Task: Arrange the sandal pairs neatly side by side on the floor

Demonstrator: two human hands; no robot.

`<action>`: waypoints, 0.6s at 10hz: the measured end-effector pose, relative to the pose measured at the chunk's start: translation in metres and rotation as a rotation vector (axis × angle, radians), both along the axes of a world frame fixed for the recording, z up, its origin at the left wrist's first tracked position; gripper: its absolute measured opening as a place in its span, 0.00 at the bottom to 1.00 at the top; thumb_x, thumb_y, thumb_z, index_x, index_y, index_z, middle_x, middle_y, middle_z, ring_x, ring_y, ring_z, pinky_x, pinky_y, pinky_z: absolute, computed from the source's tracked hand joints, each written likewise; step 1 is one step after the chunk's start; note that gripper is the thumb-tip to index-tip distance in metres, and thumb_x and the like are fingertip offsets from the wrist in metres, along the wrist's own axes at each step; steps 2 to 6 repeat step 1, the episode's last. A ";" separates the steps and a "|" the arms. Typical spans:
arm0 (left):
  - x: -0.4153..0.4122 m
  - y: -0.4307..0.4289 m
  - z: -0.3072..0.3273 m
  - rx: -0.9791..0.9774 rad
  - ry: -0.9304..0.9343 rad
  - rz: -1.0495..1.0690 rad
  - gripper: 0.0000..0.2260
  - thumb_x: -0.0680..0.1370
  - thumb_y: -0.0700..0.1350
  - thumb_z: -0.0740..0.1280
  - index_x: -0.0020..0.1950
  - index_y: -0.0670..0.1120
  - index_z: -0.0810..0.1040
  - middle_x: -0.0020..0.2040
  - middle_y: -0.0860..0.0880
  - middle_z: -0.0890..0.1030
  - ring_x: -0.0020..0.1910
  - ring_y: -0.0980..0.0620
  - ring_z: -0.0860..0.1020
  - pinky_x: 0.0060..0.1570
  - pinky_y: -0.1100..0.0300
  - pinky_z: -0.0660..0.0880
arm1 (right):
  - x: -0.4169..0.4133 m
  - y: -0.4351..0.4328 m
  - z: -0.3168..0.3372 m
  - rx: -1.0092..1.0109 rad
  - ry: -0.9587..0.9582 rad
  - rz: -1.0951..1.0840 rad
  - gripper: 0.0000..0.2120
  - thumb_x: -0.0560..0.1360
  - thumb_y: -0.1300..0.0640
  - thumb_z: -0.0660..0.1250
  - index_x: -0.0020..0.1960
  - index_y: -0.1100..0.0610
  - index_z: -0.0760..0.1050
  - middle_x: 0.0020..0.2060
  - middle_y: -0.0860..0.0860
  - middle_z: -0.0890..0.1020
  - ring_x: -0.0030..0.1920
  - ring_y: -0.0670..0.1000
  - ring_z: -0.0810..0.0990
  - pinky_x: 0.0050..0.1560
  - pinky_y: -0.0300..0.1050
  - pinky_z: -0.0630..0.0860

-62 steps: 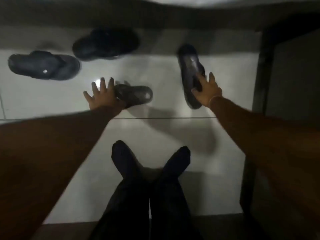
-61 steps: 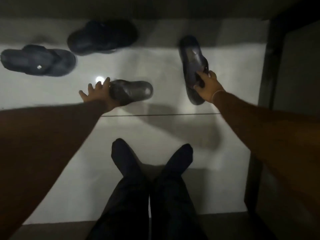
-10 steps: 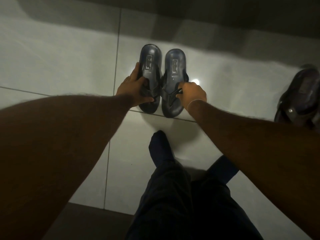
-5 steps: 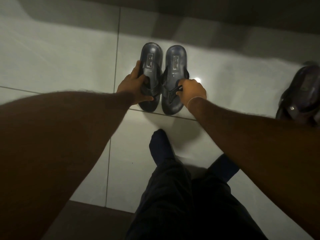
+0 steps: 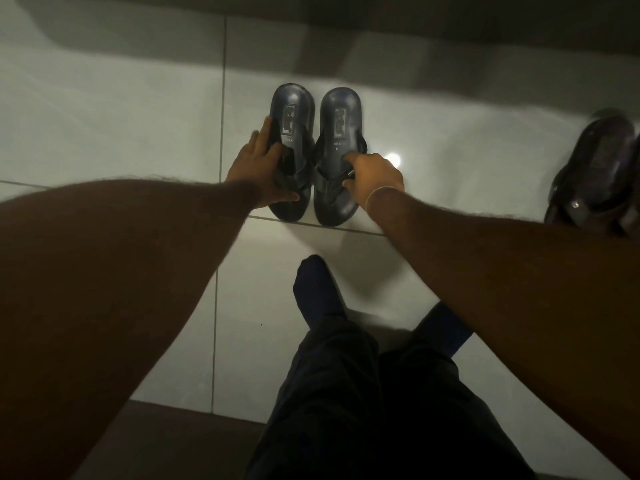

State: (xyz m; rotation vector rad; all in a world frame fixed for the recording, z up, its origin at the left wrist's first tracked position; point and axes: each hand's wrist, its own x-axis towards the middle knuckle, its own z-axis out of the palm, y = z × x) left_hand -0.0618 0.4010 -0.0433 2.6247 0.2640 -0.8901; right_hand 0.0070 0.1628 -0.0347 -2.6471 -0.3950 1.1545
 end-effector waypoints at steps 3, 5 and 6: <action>-0.007 -0.021 0.012 0.030 -0.085 -0.022 0.58 0.68 0.69 0.80 0.89 0.55 0.51 0.89 0.45 0.38 0.87 0.35 0.45 0.82 0.38 0.48 | 0.000 -0.015 0.015 -0.034 -0.142 -0.048 0.27 0.80 0.53 0.72 0.76 0.49 0.68 0.60 0.57 0.83 0.57 0.62 0.84 0.55 0.58 0.83; -0.007 -0.021 0.012 0.030 -0.085 -0.022 0.58 0.68 0.69 0.80 0.89 0.55 0.51 0.89 0.45 0.38 0.87 0.35 0.45 0.82 0.38 0.48 | 0.000 -0.015 0.015 -0.034 -0.142 -0.048 0.27 0.80 0.53 0.72 0.76 0.49 0.68 0.60 0.57 0.83 0.57 0.62 0.84 0.55 0.58 0.83; -0.007 -0.021 0.012 0.030 -0.085 -0.022 0.58 0.68 0.69 0.80 0.89 0.55 0.51 0.89 0.45 0.38 0.87 0.35 0.45 0.82 0.38 0.48 | 0.000 -0.015 0.015 -0.034 -0.142 -0.048 0.27 0.80 0.53 0.72 0.76 0.49 0.68 0.60 0.57 0.83 0.57 0.62 0.84 0.55 0.58 0.83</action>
